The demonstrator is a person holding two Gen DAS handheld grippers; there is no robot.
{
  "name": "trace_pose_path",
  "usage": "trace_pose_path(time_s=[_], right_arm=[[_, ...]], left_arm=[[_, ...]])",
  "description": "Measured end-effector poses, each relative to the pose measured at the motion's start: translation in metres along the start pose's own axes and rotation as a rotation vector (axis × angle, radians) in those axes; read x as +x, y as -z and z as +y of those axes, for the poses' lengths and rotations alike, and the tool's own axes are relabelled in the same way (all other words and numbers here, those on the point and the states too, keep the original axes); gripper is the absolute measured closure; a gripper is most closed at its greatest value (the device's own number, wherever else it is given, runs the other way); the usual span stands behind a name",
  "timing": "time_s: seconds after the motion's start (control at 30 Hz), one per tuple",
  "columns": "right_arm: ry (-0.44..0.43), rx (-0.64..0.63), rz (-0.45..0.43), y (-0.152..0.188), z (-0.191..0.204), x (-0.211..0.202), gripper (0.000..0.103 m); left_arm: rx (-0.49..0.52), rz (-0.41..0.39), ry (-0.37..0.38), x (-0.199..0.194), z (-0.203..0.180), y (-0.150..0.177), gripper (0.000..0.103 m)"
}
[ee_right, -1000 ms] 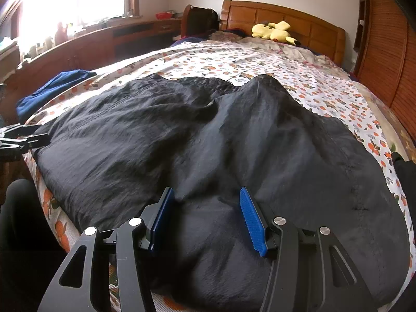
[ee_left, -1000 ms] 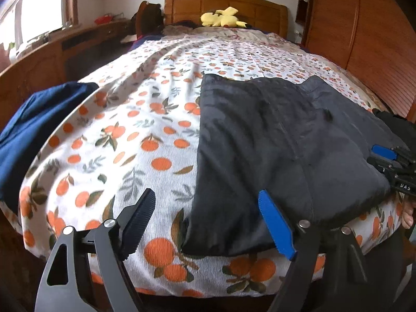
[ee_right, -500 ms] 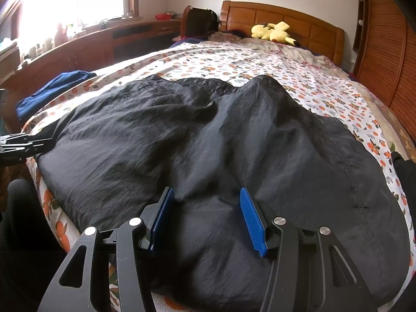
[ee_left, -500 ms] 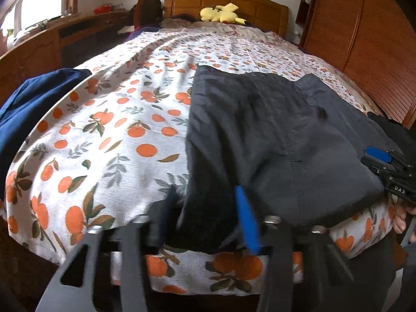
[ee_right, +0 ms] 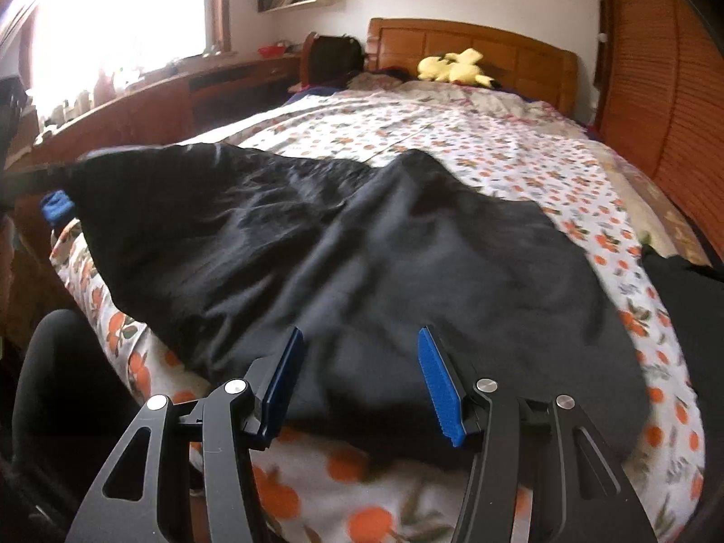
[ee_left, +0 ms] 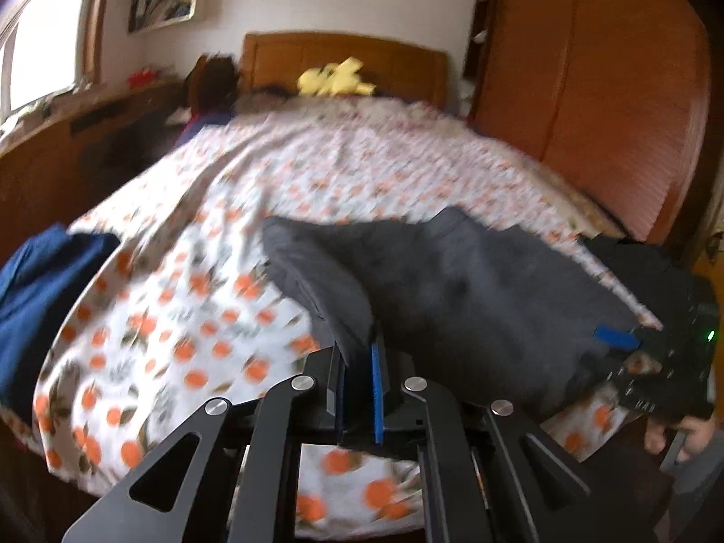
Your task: Fold large clothes
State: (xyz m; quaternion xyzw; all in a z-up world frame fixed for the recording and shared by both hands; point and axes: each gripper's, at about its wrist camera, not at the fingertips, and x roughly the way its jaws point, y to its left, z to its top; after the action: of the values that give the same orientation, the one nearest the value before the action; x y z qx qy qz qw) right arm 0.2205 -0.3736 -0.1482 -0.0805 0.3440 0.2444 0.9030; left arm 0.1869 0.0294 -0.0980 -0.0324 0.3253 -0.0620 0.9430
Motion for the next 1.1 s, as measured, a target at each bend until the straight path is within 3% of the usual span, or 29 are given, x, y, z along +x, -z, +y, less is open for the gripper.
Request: trace_pose_path(time_s=[0.27, 0.67, 0.77, 0.9, 1.0, 1.07, 1.1], right_arm=[[0.026, 0.072, -0.041, 0.026, -0.044, -0.036, 0.052], [0.077, 0.182, -0.067, 0.063, -0.114, -0.074, 0.052], [0.082, 0.185, -0.065, 0.067, -0.121, -0.077, 0.052], [0.088, 0.192, -0.070, 0.067, -0.126, -0.081, 0.052], [0.090, 0.194, -0.071, 0.069, -0.128, -0.081, 0.052], [0.091, 0.193, -0.072, 0.067, -0.128, -0.080, 0.052], [0.093, 0.192, -0.073, 0.066, -0.127, -0.080, 0.052]], left_arm=[[0.128, -0.064, 0.104, 0.001, -0.114, -0.042, 0.096], [0.283, -0.028, 0.308, 0.049, -0.284, -0.058, 0.096], [0.325, 0.008, 0.320, 0.069, -0.316, -0.049, 0.095], [0.344, 0.035, 0.298, 0.086, -0.330, -0.042, 0.093], [0.332, 0.027, 0.302, 0.087, -0.323, -0.041, 0.082], [0.333, 0.003, 0.299, 0.078, -0.314, -0.044, 0.060], [0.334, -0.009, 0.295, 0.074, -0.311, -0.045, 0.055]])
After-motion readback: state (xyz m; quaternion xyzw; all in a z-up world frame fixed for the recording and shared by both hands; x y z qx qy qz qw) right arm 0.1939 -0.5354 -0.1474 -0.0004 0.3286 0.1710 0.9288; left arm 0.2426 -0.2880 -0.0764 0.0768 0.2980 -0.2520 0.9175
